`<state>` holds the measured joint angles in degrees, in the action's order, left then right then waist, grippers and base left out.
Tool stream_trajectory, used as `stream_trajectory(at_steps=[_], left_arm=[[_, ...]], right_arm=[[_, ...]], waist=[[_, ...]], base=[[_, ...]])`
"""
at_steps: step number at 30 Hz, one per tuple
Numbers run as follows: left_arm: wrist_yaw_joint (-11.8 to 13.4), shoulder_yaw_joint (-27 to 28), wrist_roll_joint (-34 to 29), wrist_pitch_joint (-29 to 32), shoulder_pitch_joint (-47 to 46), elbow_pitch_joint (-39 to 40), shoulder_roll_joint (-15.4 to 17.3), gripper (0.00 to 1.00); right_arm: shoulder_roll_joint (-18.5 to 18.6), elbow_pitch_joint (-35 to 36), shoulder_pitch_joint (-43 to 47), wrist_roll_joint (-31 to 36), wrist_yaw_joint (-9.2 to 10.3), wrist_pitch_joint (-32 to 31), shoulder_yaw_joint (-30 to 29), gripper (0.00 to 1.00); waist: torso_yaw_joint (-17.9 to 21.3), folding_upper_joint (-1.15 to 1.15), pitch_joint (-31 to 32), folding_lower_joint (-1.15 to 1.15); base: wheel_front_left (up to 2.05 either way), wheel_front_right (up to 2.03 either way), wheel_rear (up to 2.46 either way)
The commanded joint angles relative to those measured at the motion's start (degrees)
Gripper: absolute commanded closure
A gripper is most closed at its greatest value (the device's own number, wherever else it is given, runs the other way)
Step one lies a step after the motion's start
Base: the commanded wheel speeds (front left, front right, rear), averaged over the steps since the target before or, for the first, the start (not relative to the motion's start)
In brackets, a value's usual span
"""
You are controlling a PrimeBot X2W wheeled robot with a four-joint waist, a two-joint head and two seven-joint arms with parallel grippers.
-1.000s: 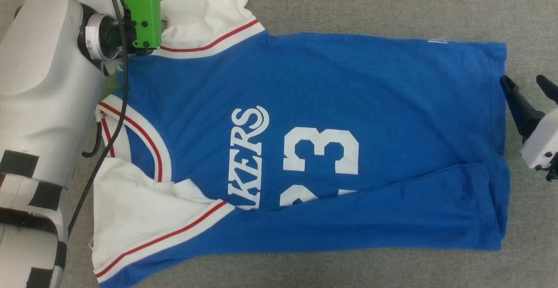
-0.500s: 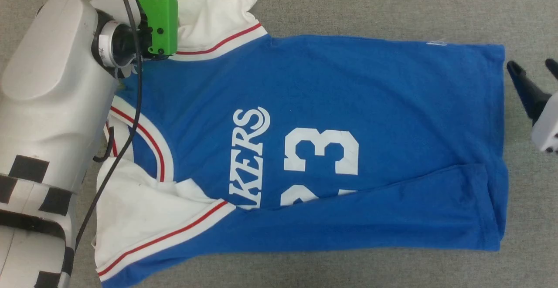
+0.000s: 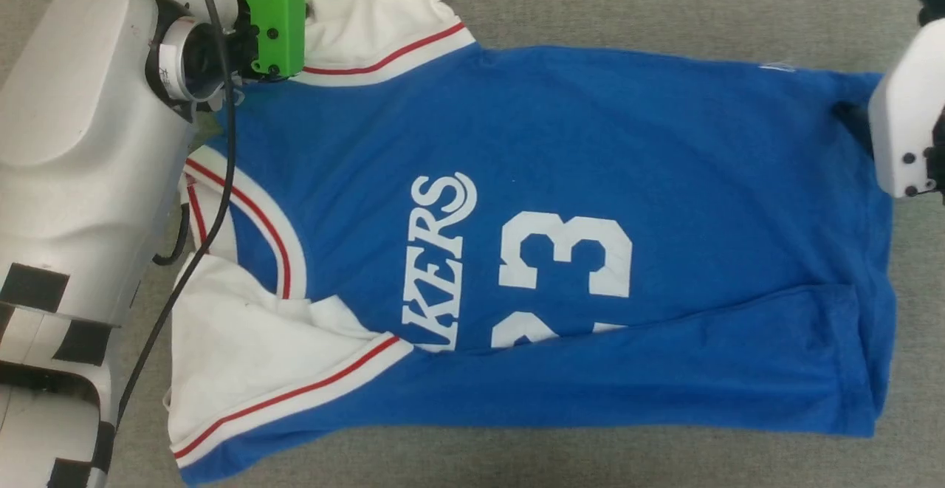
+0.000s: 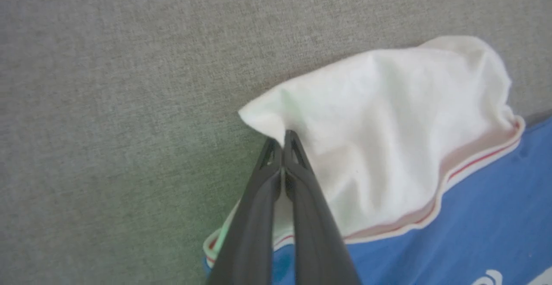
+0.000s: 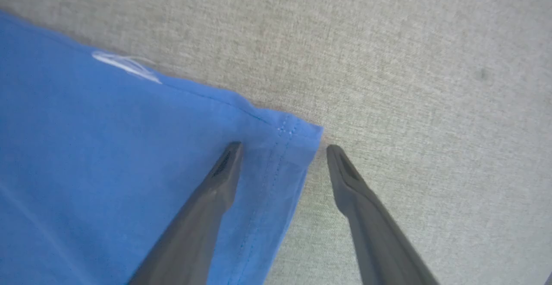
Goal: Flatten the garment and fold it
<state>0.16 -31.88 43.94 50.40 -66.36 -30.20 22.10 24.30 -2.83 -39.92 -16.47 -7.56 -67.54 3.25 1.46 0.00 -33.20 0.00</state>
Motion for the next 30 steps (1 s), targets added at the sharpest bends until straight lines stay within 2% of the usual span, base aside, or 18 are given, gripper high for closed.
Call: stream_trajectory(at_steps=[1, 7, 8, 9, 15, 21, 30], left_arm=[[0.3, 0.1, 0.0, 0.0, -0.3, 0.5, 0.5, 1.0], [0.3, 0.2, 0.2, -0.2, -0.2, 1.7, 0.8, 1.0], [0.3, 0.2, 0.3, -0.2, -0.1, 1.8, 0.9, 1.0], [0.3, 0.1, 0.2, -0.3, -0.1, 2.0, 1.0, 1.0], [-0.2, 0.3, 0.5, -1.4, 0.4, 2.5, 1.4, 1.0], [-1.4, 1.8, 2.0, -4.4, 1.2, 3.2, 1.5, 1.0], [-2.8, 4.4, 4.6, -7.9, 6.3, 8.3, 4.3, 1.0]], right_arm=[[-0.1, -0.4, -0.6, 0.6, 0.08, -1.7, 0.8, 0.0], [0.0, -1.1, 0.8, 0.1, 0.08, -7.2, 3.4, 0.0], [-0.1, -1.0, 0.9, -0.1, 0.08, -7.7, 3.3, 0.6], [-0.1, -0.9, 1.0, -0.3, 0.08, -8.0, 3.2, 1.0], [-0.3, 0.2, 1.0, -0.5, 0.08, -7.9, 1.9, 1.0], [-1.3, 0.3, 0.4, -0.7, 0.08, -2.5, 0.7, 1.0], [-1.7, -1.6, 2.1, -1.9, 0.08, 2.6, -1.1, 1.0]], waist=[[-0.7, 0.0, -0.4, 0.0], [-1.3, 0.0, -0.5, 0.0], [-1.3, 0.0, -0.5, 0.0], [-1.3, 0.0, -0.4, 0.0], [-1.0, 0.0, 0.7, 0.0], [-0.9, 0.0, 4.1, 0.0], [-1.9, 0.0, 11.5, 0.0]], base=[[0.0, 0.0, 0.0], [0.0, 0.0, 0.0], [0.0, 0.0, 0.0], [0.0, 0.0, 0.0], [0.0, 0.0, 0.0], [0.0, 0.0, 0.0], [0.0, 0.0, 0.0]])
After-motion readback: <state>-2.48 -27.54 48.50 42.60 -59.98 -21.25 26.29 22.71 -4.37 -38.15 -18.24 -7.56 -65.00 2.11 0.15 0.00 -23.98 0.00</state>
